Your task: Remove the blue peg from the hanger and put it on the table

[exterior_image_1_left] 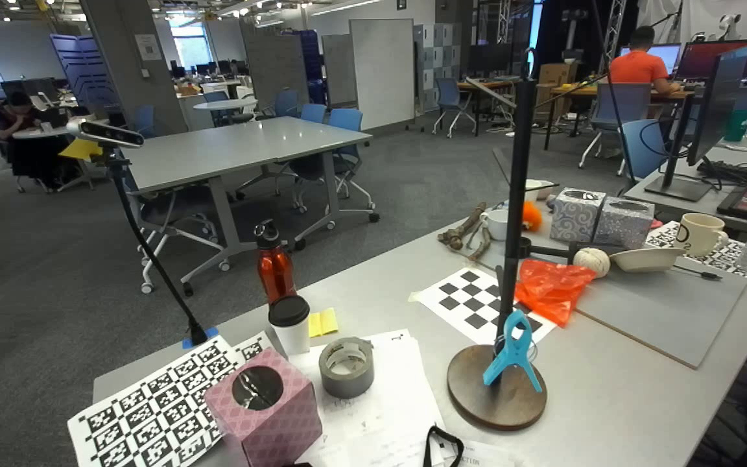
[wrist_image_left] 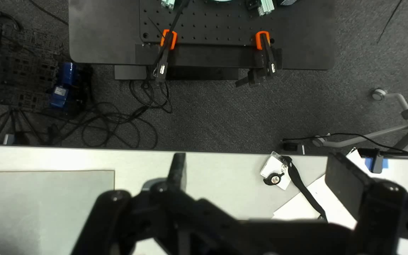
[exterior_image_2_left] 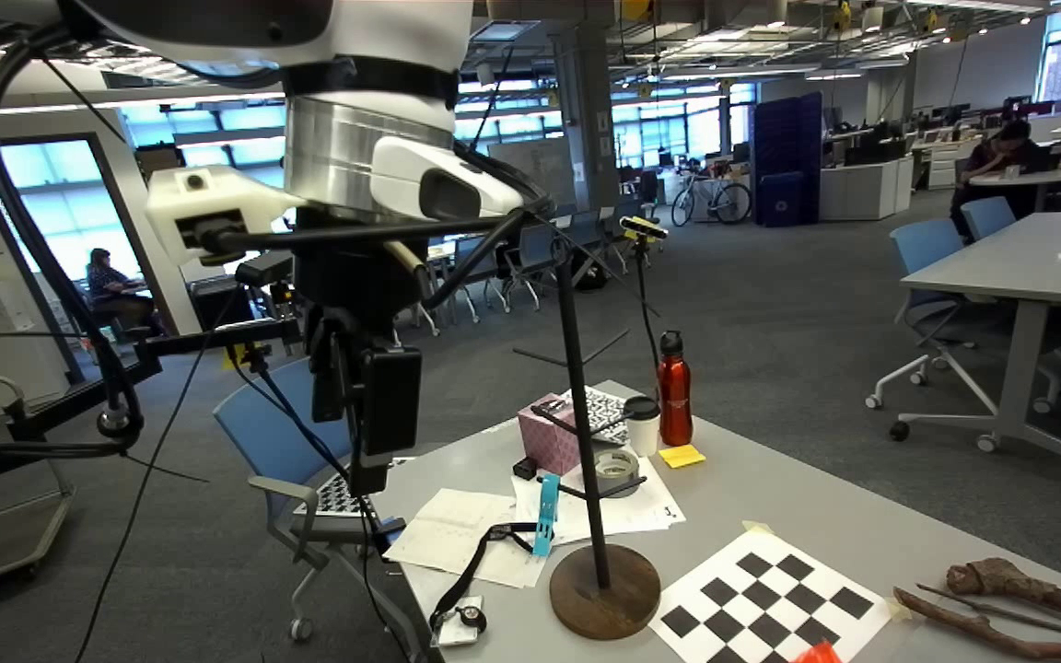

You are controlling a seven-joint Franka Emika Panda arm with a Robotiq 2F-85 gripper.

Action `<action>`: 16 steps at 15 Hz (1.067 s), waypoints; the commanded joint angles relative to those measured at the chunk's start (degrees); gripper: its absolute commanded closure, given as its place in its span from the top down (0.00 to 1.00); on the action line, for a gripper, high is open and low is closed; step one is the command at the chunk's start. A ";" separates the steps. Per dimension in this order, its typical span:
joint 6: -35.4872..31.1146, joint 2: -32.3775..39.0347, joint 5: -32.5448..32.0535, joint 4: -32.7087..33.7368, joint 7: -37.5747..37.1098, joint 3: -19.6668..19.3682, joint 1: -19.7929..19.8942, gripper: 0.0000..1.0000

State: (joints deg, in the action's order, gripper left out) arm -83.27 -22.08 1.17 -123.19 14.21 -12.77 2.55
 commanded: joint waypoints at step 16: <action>-6.60 -0.54 -0.70 -8.66 -0.21 3.66 0.67 1.00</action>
State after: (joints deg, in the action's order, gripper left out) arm -86.23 -21.87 1.17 -128.75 14.18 -10.33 2.58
